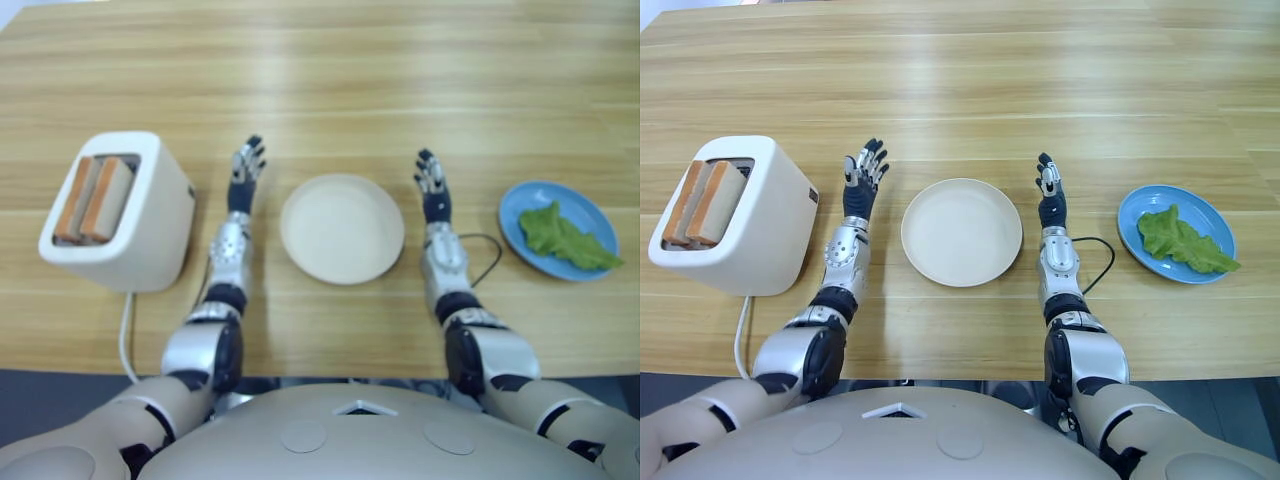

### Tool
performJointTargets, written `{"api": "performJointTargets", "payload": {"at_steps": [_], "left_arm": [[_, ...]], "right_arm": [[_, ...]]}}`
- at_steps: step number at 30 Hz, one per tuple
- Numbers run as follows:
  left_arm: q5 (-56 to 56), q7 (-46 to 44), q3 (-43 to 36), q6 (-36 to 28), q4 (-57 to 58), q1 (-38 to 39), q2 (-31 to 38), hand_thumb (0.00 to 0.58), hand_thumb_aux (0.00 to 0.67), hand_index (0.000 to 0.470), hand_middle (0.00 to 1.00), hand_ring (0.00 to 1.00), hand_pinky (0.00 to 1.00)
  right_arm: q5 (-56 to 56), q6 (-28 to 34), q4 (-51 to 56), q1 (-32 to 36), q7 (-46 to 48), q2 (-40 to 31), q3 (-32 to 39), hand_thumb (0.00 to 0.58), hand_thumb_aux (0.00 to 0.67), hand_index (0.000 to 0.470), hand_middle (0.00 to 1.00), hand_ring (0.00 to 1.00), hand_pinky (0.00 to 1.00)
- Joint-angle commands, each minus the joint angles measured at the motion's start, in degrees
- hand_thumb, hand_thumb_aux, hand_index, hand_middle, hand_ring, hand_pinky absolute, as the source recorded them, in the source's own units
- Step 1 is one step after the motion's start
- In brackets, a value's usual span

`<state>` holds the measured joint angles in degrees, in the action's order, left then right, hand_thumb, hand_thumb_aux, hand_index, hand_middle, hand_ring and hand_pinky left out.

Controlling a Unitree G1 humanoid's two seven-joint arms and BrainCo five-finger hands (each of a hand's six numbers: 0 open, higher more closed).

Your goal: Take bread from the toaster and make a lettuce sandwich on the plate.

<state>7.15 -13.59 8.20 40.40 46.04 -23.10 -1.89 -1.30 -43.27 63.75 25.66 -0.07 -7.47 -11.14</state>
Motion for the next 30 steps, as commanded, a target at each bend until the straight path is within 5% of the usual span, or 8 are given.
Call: {"api": "performJointTargets", "payload": {"at_steps": [1, 6, 10, 13, 18, 26, 30], "left_arm": [[2.7, -1.3, -4.1, -12.0, -33.4, 6.7, 2.6, 0.000, 0.000, 0.000, 0.00, 0.00, 0.00], [13.9, -2.0, -2.2, -32.6, -69.8, 12.7, 13.8, 0.000, 0.000, 0.000, 0.00, 0.00, 0.00], [22.9, -0.6, 8.2, -42.1, -81.0, 14.7, 24.1, 0.000, 0.000, 0.000, 0.00, 0.00, 0.00], [21.6, -1.6, 17.3, -44.3, -79.8, 17.6, 31.0, 0.000, 0.000, 0.000, 0.00, 0.00, 0.00], [3.4, -2.7, 26.4, -40.2, -70.0, 28.3, 40.7, 0.000, 0.000, 0.000, 0.00, 0.00, 0.00], [-35.2, 8.8, 21.5, -37.9, -56.3, 38.8, 51.2, 0.000, 0.000, 0.000, 0.00, 0.00, 0.00], [-41.6, 11.4, 20.2, -39.7, -53.5, 40.2, 51.8, 0.000, 0.000, 0.000, 0.00, 0.00, 0.00]], "right_arm": [[0.1, 0.6, -0.5, -0.6, -0.4, 0.3, 0.3, 0.000, 0.000, 0.000, 0.00, 0.00, 0.00], [0.6, 0.9, -0.2, -0.4, -1.1, 1.3, 0.7, 0.000, 0.000, 0.000, 0.00, 0.00, 0.00], [1.0, 1.0, 0.0, -0.3, -1.8, 2.2, 1.1, 0.000, 0.000, 0.000, 0.00, 0.00, 0.00], [1.2, 0.7, -0.4, -0.7, -2.1, 2.4, 1.1, 0.000, 0.000, 0.000, 0.00, 0.00, 0.00], [0.7, 0.7, -0.6, -1.5, -2.0, 1.9, 1.1, 0.000, 0.000, 0.000, 0.00, 0.00, 0.00], [0.8, 0.7, -1.2, -2.0, -2.6, 2.0, 1.4, 0.000, 0.000, 0.000, 0.00, 0.00, 0.00], [0.8, 0.7, -1.6, -2.2, -2.5, 1.9, 1.5, 0.000, 0.000, 0.000, 0.00, 0.00, 0.00]]}}
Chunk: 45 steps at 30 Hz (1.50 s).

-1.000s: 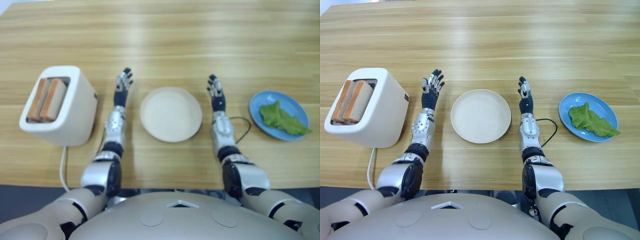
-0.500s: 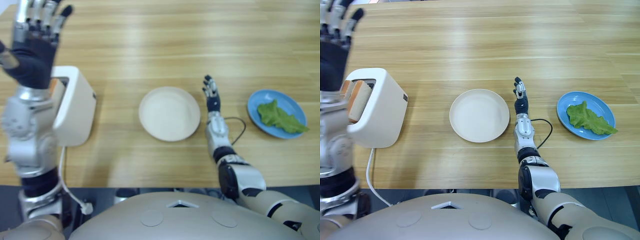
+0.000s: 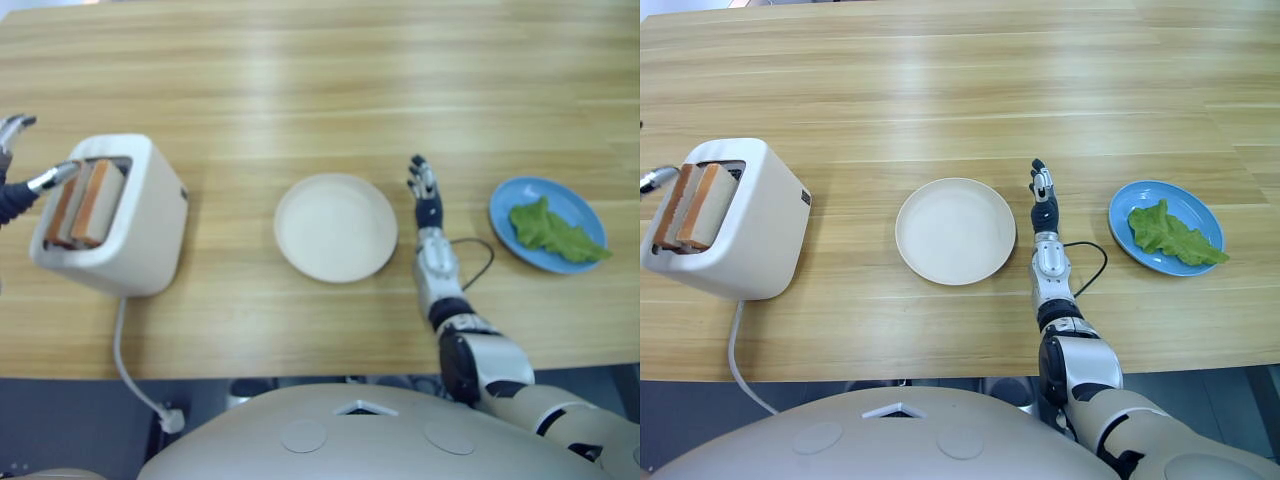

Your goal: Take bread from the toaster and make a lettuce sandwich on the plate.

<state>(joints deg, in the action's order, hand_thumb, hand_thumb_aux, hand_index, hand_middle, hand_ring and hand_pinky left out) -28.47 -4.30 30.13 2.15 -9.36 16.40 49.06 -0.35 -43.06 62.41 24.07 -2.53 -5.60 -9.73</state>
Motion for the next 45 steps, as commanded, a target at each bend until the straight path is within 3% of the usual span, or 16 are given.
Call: {"api": "performJointTargets", "payload": {"at_steps": [1, 22, 32, 44, 45], "left_arm": [[-7.5, 2.6, -2.1, -1.7, 2.2, 0.9, 0.9, 0.000, 0.000, 0.000, 0.00, 0.00, 0.00], [-15.2, -1.9, -3.0, -9.2, 3.9, 5.2, 2.3, 0.000, 0.000, 0.000, 0.00, 0.00, 0.00], [-12.2, -6.1, -7.3, -8.2, -3.2, 6.6, -0.8, 0.000, 0.000, 0.000, 0.00, 0.00, 0.00], [-12.1, -5.4, -7.9, -7.2, 1.5, 7.0, -0.5, 0.000, 0.000, 0.000, 0.00, 0.00, 0.00], [-11.8, -5.2, -7.6, -7.0, 1.6, 7.0, -0.5, 0.234, 0.152, 0.105, 0.00, 0.00, 0.00]], "right_arm": [[-0.2, 0.5, -0.3, -0.7, 0.1, -0.1, 0.1, 0.000, 0.000, 0.000, 0.00, 0.00, 0.00], [-0.5, 0.9, -2.4, -3.1, 0.4, -1.2, -0.2, 0.000, 0.000, 0.000, 0.00, 0.00, 0.00], [-0.6, 1.3, -2.9, -3.6, 0.1, -1.5, -0.4, 0.000, 0.000, 0.000, 0.00, 0.00, 0.00], [-1.5, 1.7, -3.2, -4.5, 0.2, -1.8, -0.8, 0.000, 0.000, 0.000, 0.00, 0.00, 0.00], [-1.5, 1.7, -3.3, -4.5, 0.2, -1.8, -0.7, 0.000, 0.000, 0.000, 0.00, 0.00, 0.00]]}}
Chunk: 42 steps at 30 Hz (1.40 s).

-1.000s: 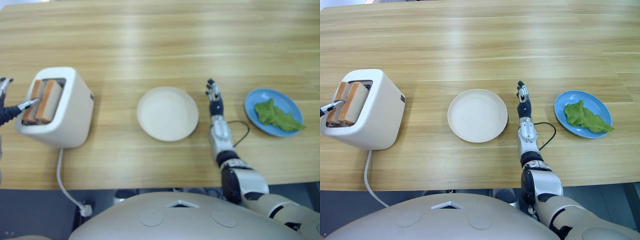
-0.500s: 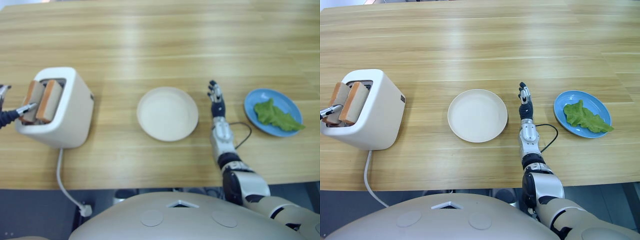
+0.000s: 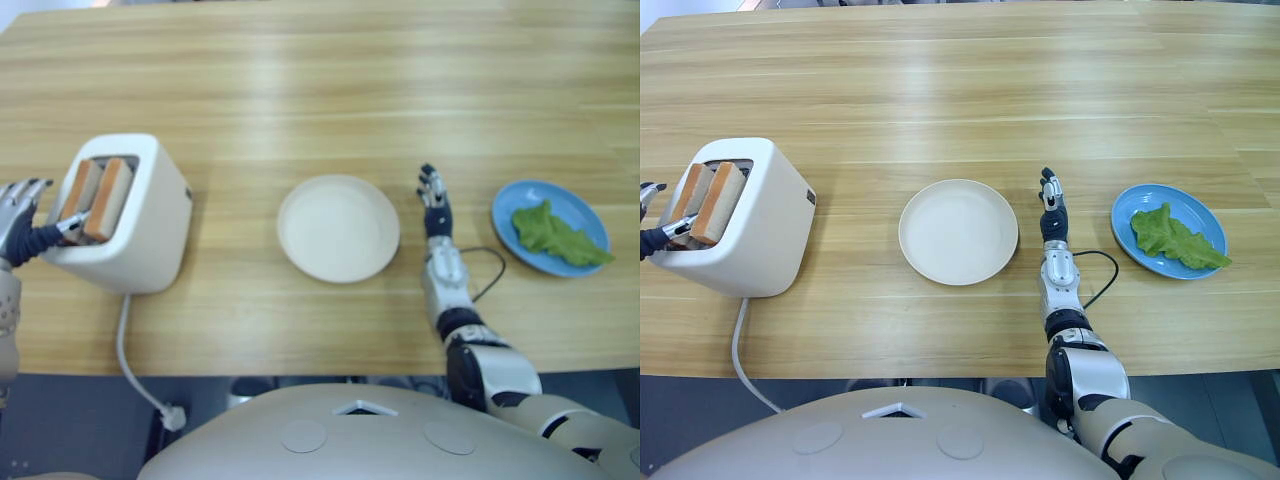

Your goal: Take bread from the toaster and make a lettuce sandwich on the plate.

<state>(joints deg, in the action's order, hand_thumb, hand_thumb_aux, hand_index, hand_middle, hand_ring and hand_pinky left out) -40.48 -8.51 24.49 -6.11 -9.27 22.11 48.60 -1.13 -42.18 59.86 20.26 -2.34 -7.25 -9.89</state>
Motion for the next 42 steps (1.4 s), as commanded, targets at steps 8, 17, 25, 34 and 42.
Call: {"api": "performJointTargets", "payload": {"at_steps": [8, 17, 25, 34, 42], "left_arm": [[1.0, 1.2, 0.1, 3.3, 1.6, 1.0, -0.2, 0.580, 0.670, 0.460, 1.00, 1.00, 1.00], [2.2, 6.2, 3.9, 5.9, -1.8, -0.3, -1.7, 0.580, 0.670, 0.460, 1.00, 1.00, 1.00], [10.4, 10.4, 10.7, 10.1, -6.7, -4.7, -5.2, 0.580, 0.670, 0.460, 1.00, 1.00, 1.00], [35.9, 7.5, 25.2, 12.2, -14.7, -13.7, -10.3, 0.580, 0.670, 0.460, 1.00, 1.00, 1.00], [63.9, 2.5, 22.4, 4.0, -22.8, -26.2, -9.3, 0.580, 0.670, 0.460, 1.00, 1.00, 1.00]], "right_arm": [[-0.8, 1.2, -0.6, -0.8, 0.0, 0.0, -0.5, 0.000, 0.000, 0.000, 0.00, 0.00, 0.00], [-0.8, 1.9, 0.0, -0.8, 0.0, -0.1, -0.5, 0.000, 0.000, 0.000, 0.00, 0.00, 0.00], [-0.9, 2.5, 0.5, -0.9, -0.2, -0.2, -0.7, 0.000, 0.000, 0.000, 0.00, 0.00, 0.00], [-0.7, 3.4, 0.8, -1.1, -0.4, -0.1, -0.6, 0.000, 0.000, 0.000, 0.00, 0.00, 0.00], [-0.2, 4.4, 1.8, -0.3, -1.0, 0.8, 0.0, 0.000, 0.000, 0.000, 0.00, 0.00, 0.00]]}}
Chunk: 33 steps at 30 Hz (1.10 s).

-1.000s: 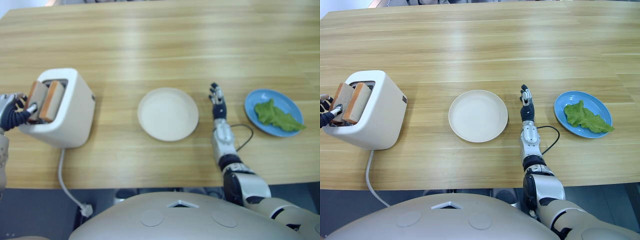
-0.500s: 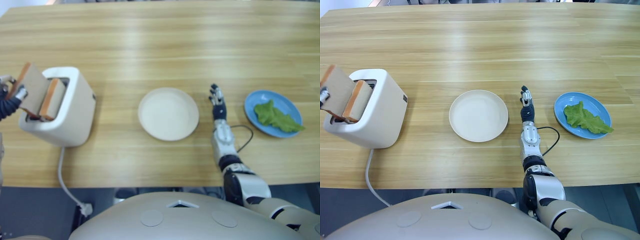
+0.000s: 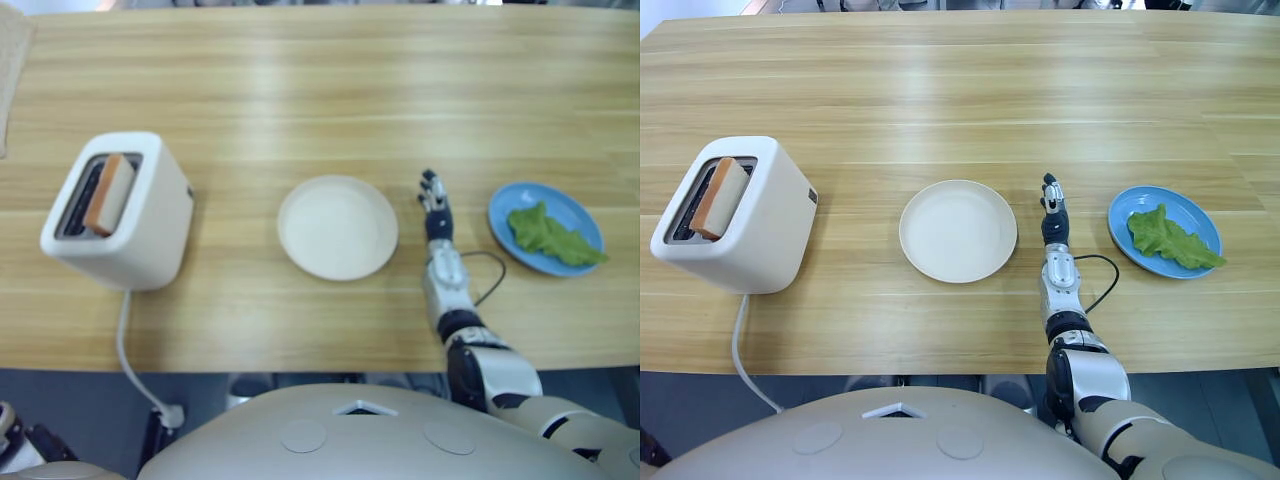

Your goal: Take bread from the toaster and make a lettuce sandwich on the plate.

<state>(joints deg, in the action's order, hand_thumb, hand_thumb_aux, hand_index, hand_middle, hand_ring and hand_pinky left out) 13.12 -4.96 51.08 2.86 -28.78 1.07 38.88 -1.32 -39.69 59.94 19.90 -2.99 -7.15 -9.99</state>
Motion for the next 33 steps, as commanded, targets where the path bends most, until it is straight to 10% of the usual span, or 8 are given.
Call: {"api": "performJointTargets", "payload": {"at_steps": [1, 12, 19, 33], "left_arm": [[12.4, -1.3, -6.5, -6.6, -4.0, -7.1, 0.5, 0.580, 0.670, 0.460, 1.00, 1.00, 1.00], [15.5, -4.1, -39.0, -16.5, -3.5, -10.5, -15.2, 0.580, 0.670, 0.460, 1.00, 1.00, 1.00], [-2.2, -9.4, -59.1, -9.0, 10.2, -13.1, -19.9, 0.580, 0.670, 0.460, 1.00, 1.00, 1.00], [-21.8, -12.2, -70.8, 8.1, 51.7, -26.6, -24.8, 0.580, 0.670, 0.460, 1.00, 1.00, 1.00]], "right_arm": [[0.2, 2.0, 1.9, 0.3, -0.4, 0.9, 0.3, 0.000, 0.000, 0.000, 0.00, 0.00, 0.00], [-0.9, 2.9, 2.3, 1.9, -0.3, 1.5, -0.4, 0.000, 0.000, 0.000, 0.00, 0.00, 0.00], [-1.4, 2.8, 1.3, 2.6, -0.5, 1.1, -0.6, 0.000, 0.000, 0.000, 0.00, 0.00, 0.00], [-1.8, 2.8, 0.2, 1.0, -0.4, 0.2, -1.8, 0.000, 0.000, 0.000, 0.00, 0.00, 0.00]]}}
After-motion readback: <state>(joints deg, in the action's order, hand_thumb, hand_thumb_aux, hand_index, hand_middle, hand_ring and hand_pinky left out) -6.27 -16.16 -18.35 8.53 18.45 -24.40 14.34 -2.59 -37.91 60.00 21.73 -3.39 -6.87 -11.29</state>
